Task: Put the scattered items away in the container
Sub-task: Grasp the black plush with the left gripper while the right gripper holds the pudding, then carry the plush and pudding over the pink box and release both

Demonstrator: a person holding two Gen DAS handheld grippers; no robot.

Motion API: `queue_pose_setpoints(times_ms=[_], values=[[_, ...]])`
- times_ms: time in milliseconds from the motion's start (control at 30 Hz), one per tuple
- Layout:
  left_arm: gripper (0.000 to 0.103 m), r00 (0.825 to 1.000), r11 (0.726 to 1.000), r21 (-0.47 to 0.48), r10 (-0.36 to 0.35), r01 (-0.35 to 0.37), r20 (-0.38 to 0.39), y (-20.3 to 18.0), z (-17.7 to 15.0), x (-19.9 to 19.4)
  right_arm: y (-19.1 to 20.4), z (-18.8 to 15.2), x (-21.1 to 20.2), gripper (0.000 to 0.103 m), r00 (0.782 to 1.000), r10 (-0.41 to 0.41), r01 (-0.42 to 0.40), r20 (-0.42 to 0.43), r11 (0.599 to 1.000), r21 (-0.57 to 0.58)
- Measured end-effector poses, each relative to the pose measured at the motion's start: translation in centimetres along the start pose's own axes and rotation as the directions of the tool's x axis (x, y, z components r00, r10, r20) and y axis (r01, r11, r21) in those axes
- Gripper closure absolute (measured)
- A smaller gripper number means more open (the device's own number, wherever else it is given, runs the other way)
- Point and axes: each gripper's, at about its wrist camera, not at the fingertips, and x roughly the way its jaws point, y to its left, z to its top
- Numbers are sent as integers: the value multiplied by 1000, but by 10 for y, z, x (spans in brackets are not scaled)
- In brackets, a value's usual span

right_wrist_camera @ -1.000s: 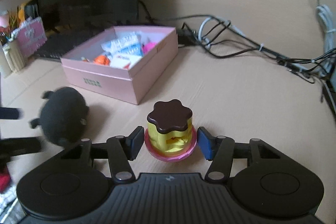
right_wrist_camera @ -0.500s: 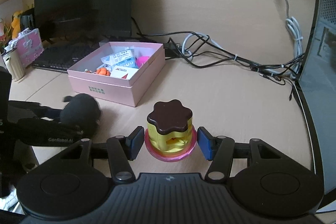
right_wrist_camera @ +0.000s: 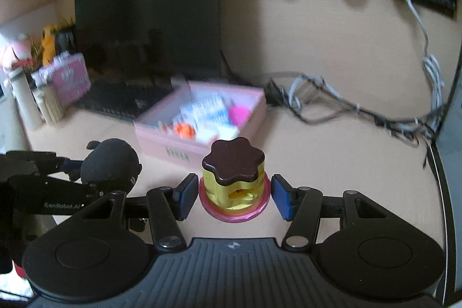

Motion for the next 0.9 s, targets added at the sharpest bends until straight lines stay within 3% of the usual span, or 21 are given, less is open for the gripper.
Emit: queue_pose_setpoints(times_ms=[200, 300, 467, 667, 800, 900], values=[[32, 988, 997, 69, 12, -23, 155, 14, 50, -25, 8, 46, -25, 48, 988, 16, -12, 153, 1000, -26], [32, 979, 998, 59, -7, -6, 206, 23, 81, -25, 13, 64, -36, 48, 974, 15, -4, 224, 999, -53], [32, 965, 997, 71, -46, 28, 258, 22, 128, -4, 14, 75, -36, 48, 965, 16, -6, 260, 999, -39], [32, 963, 992, 76, -120, 104, 241, 14, 177, 42, 3, 73, -27, 48, 972, -41, 42, 231, 999, 1], [31, 970, 989, 66, -145, 134, 196, 14, 179, 80, -11, 68, -24, 48, 975, -95, 90, 202, 995, 34], [25, 977, 986, 39, -168, 164, 129, 16, 168, 115, -19, 67, -17, 48, 977, -125, 117, 174, 992, 57]])
